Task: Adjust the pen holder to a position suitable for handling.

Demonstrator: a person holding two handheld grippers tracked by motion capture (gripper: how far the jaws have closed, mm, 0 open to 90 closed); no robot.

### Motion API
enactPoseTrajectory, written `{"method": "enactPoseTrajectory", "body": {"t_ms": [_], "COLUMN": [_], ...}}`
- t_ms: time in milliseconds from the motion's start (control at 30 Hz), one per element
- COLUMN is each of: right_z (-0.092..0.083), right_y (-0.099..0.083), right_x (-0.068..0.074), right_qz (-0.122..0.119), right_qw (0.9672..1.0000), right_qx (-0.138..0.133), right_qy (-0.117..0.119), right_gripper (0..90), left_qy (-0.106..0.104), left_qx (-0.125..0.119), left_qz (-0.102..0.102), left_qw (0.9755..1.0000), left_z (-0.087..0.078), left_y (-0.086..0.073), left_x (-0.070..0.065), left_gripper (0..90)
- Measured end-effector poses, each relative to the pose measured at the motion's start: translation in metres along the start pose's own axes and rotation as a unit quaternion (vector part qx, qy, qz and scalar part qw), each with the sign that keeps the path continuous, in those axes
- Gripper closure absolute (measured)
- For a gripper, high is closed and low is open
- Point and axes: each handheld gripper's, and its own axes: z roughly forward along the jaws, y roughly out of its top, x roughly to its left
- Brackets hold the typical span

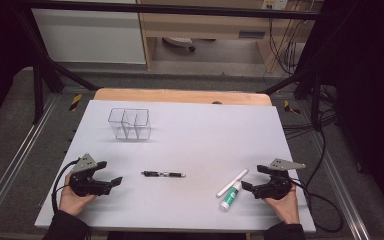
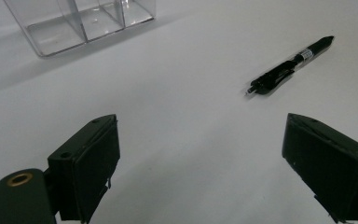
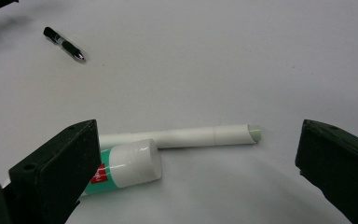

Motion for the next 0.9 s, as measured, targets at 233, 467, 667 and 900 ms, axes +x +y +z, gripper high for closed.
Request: {"method": "enactPoseTrajectory", "body": {"t_ms": [233, 467, 667, 900], "right_z": [-0.001, 0.000, 0.001, 0.001], "right_y": [0.000, 0.000, 0.000, 0.000], "right_x": [0.000, 0.000, 0.000, 0.000], "right_qz": [0.001, -0.001, -0.002, -0.002], "right_qw": [1.0000, 1.0000, 1.0000, 1.0000], "right_qx": [-0.002, 0.003, 0.006, 0.005], "right_qy": [0.000, -0.002, -0.003, -0.004], "right_gripper": [0.4, 0.4, 0.4, 0.4], "left_qy": [-0.003, -0.002, 0.000, 0.012], "left_qx": [0.004, 0.013, 0.017, 0.018], "left_qz": [0.012, 0.037, 0.048, 0.076], "left_qw": [0.9999, 0.9992, 0.9987, 0.9969], "left_z": [0.000, 0.003, 0.003, 0.000], "left_y": [0.004, 0.011, 0.017, 0.025], "left_x": [-0.001, -0.004, -0.005, -0.008], "left_gripper": [10.6, 10.7, 10.5, 10.4]}}
